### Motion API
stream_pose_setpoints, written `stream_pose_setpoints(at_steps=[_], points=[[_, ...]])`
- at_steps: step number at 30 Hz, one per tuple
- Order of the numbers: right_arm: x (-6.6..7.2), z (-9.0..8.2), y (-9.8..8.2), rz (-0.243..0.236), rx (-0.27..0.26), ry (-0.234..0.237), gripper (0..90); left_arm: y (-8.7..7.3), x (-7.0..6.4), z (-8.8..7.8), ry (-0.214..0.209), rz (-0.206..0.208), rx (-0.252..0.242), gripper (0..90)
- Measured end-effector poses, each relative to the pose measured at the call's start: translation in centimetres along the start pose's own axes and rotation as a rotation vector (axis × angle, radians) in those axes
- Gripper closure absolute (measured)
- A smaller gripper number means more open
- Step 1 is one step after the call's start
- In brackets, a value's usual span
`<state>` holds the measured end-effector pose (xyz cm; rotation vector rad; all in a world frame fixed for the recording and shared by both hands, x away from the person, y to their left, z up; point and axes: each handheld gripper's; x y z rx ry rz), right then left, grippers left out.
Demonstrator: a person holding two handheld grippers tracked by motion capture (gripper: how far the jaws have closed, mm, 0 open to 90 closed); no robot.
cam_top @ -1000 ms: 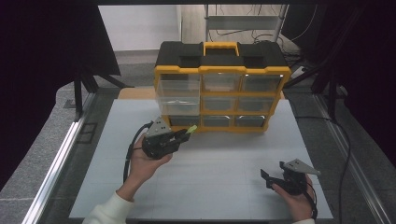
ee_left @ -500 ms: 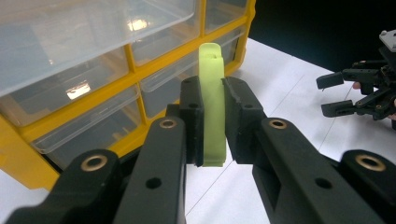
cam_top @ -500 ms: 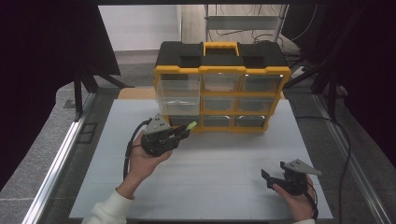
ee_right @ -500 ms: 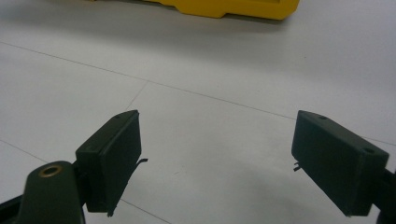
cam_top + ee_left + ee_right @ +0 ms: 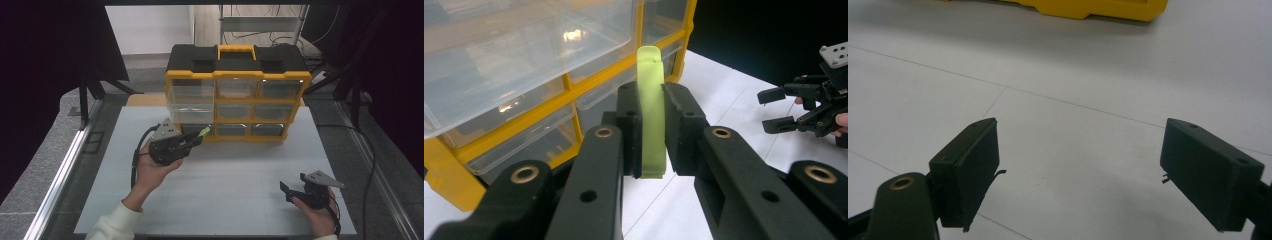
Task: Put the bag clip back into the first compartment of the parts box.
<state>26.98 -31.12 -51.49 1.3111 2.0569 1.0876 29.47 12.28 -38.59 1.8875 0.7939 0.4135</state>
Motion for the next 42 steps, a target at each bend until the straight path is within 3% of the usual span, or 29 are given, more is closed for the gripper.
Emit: stream_pose_setpoints(at_steps=[18,42], points=[[0.0,-0.1,0.0,0.001,-0.001,-0.002,16.2,1.1,0.0,-0.8,-0.032,-0.006,-0.042,78.2],[0.0,-0.1,0.0,0.004,-0.002,0.000,16.2,3.7,0.0,-2.4,-0.040,0.024,-0.092,78.2]])
Point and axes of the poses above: each handheld gripper's, and its own axes: z roughly forward along the jaws, y roughly out of its top, x roughly to its left, and after that the axes turned 1 degree about x, right-handed
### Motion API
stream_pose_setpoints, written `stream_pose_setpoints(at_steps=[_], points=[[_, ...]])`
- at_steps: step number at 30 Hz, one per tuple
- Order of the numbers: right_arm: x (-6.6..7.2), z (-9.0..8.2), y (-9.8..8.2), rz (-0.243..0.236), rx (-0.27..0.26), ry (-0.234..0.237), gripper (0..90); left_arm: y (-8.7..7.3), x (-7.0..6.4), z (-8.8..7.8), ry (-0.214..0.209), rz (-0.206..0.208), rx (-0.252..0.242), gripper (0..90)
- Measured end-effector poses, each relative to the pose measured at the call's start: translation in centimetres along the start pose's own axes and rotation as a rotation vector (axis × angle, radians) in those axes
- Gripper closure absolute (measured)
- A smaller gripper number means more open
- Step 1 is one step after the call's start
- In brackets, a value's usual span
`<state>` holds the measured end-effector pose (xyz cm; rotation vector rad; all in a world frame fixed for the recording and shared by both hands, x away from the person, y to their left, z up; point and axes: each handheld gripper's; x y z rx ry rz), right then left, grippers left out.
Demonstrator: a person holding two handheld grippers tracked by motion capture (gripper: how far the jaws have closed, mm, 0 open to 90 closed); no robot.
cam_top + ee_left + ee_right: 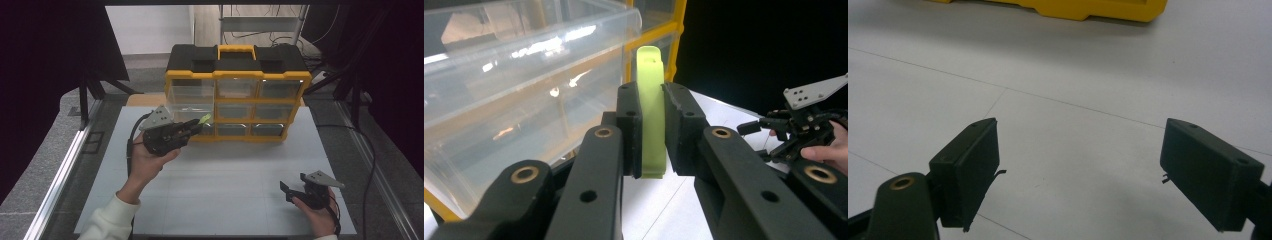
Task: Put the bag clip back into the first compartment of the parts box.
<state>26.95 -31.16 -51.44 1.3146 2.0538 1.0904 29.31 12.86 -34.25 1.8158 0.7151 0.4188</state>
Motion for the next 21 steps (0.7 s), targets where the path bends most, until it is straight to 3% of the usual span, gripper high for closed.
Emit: stream_pose_setpoints(at_steps=[21], points=[[0.0,0.0,0.0,0.004,0.000,0.000,16.2,2.6,0.3,-0.8,-0.005,0.007,-0.044,78.2]])
Point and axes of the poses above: each handheld gripper's, and its own axes: z roughly forward along the jaws, y roughly out of its top, x roughly to its left, and after that the axes turned 1 degree about x, right-handed
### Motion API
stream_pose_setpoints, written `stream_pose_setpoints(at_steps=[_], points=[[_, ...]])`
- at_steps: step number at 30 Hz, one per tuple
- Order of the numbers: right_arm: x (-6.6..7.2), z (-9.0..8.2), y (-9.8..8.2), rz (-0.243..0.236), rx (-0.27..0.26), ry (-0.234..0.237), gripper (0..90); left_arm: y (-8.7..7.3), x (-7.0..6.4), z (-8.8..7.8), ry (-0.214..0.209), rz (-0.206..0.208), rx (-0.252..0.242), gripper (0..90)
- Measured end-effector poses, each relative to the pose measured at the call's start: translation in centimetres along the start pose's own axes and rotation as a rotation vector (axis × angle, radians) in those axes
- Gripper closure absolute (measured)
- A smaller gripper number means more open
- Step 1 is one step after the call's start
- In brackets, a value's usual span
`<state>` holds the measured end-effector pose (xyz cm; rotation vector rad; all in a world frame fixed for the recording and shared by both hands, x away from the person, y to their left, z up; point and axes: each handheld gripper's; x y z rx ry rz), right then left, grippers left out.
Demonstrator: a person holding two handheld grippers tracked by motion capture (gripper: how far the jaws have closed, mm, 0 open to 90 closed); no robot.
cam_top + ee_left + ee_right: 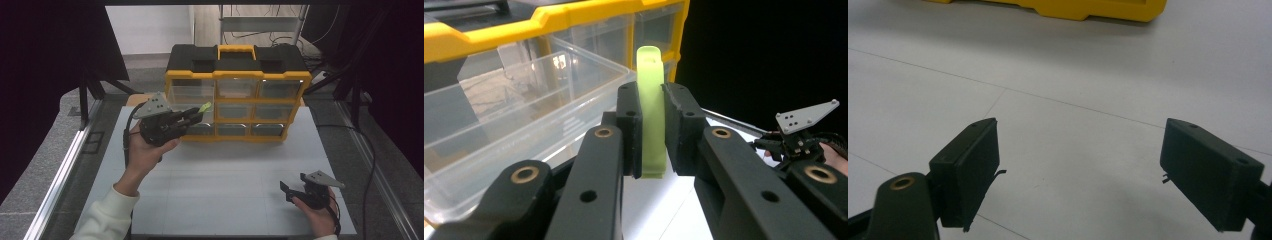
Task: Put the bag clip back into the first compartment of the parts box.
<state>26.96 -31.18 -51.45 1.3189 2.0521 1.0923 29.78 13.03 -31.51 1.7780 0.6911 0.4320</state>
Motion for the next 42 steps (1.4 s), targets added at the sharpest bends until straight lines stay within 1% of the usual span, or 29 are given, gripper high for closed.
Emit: stream_pose_setpoints(at_steps=[5,15,18,24,34,36,40,42], points=[[0.0,0.0,0.0,-0.001,-0.001,0.000,16.2,0.5,0.2,-0.1,-0.004,-0.010,-0.015,78.2],[0.0,0.0,0.0,0.000,0.000,-0.001,16.2,2.0,0.5,-0.2,-0.002,0.000,-0.026,78.2],[0.0,0.0,0.0,-0.001,0.000,0.000,16.2,2.5,0.7,-0.3,-0.004,-0.005,-0.033,78.2],[0.0,0.0,0.0,0.001,-0.001,-0.001,16.2,3.3,1.1,-0.3,0.005,-0.006,-0.044,78.2],[0.0,0.0,0.0,0.000,0.001,-0.001,16.2,4.1,2.4,0.0,0.027,-0.017,-0.055,78.2],[0.0,0.0,0.0,0.001,0.001,-0.001,16.2,4.2,2.7,0.1,0.037,-0.021,-0.056,78.2],[0.0,0.0,0.0,0.001,0.002,0.000,16.2,4.1,3.7,0.5,0.054,-0.032,-0.049,78.2],[-0.1,0.0,0.0,-0.001,0.001,-0.002,16.2,3.9,4.3,0.8,0.067,-0.043,-0.038,78.2]])
Point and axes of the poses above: each handheld gripper's, and its own axes: z roughly forward along the jaws, y roughly out of its top, x roughly to its left, and after that the axes turned 1 degree about x, right-handed
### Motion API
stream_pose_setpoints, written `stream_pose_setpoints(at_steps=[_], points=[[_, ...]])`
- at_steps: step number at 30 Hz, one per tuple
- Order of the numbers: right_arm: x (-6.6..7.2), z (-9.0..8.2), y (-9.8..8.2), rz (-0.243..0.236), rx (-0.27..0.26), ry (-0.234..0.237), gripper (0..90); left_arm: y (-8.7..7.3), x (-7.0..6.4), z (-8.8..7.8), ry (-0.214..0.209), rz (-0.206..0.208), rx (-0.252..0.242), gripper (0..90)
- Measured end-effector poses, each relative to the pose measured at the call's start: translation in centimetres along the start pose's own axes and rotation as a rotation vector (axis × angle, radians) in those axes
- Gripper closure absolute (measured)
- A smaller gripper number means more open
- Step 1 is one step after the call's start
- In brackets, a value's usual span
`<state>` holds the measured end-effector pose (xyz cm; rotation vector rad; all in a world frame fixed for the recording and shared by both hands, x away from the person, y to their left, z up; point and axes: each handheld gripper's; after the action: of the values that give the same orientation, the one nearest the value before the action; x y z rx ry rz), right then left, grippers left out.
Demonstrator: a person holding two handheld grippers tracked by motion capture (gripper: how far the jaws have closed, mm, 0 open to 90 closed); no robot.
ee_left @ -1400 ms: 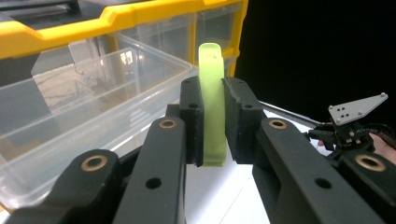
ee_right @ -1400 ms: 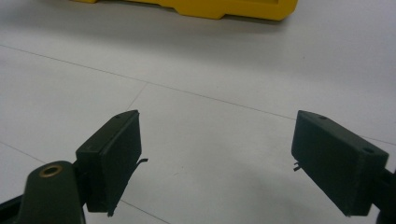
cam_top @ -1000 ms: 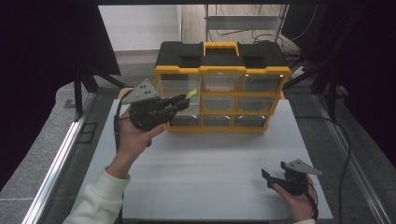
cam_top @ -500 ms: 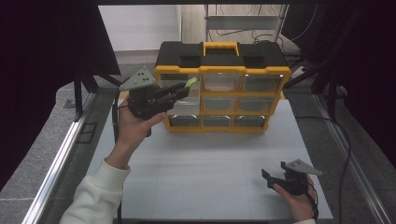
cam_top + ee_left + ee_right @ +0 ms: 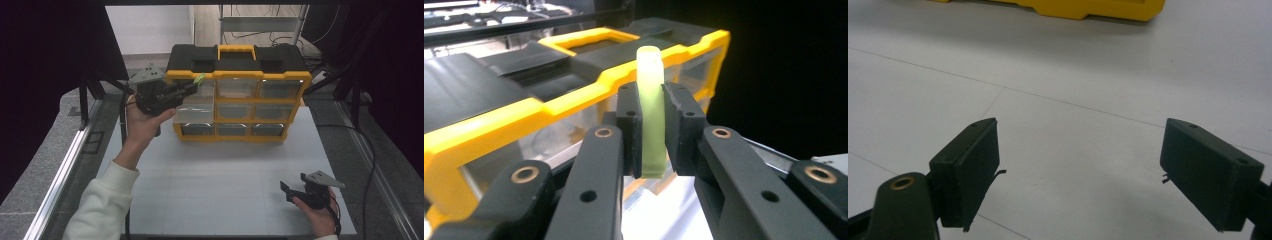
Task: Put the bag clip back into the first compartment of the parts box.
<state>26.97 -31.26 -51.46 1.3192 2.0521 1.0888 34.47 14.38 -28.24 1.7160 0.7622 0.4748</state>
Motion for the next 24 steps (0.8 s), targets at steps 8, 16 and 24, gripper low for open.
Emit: stream_pose_setpoints(at_steps=[8,16,24], points=[[0.0,0.0,0.0,0.001,0.001,-0.002,16.2,-0.3,0.9,0.5,0.031,-0.014,0.005,78.1],[0.0,0.0,0.0,0.001,0.001,-0.002,16.2,-0.6,1.4,0.9,0.053,-0.016,0.010,76.3],[0.0,0.1,0.0,0.000,0.002,-0.004,16.2,-1.2,1.1,0.5,0.024,-0.003,0.000,38.1]])
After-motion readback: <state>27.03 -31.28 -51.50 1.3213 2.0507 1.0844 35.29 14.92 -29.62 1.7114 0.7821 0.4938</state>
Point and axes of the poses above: each handheld gripper's, and its own axes: z roughly forward along the jaws, y roughly out of its top, x roughly to its left, and after that the axes turned 1 degree about x, right-handed
